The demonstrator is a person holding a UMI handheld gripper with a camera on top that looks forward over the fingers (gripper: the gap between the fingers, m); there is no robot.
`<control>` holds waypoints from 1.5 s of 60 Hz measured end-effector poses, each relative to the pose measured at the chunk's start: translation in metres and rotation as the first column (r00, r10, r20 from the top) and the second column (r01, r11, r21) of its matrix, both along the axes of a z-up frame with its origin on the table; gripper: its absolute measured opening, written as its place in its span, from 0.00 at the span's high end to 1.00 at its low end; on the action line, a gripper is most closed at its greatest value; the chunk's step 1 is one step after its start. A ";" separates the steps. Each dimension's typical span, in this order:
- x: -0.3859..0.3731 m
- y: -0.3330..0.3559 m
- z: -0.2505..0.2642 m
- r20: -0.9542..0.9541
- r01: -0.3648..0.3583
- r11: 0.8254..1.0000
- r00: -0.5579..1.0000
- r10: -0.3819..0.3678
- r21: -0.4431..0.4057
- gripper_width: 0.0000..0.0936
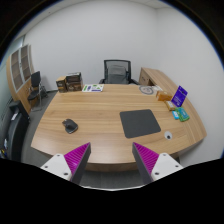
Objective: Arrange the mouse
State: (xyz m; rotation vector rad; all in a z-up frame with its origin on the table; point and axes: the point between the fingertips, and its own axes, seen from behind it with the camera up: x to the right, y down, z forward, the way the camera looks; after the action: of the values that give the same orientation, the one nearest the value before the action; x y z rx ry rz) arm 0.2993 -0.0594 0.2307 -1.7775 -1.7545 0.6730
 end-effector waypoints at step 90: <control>-0.181 -0.234 -0.207 -0.040 -0.151 0.988 0.988 0.152 0.031 0.08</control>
State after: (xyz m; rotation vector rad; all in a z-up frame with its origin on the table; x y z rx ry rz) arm 0.1185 -0.2931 0.0242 -1.6118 -1.8748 0.7380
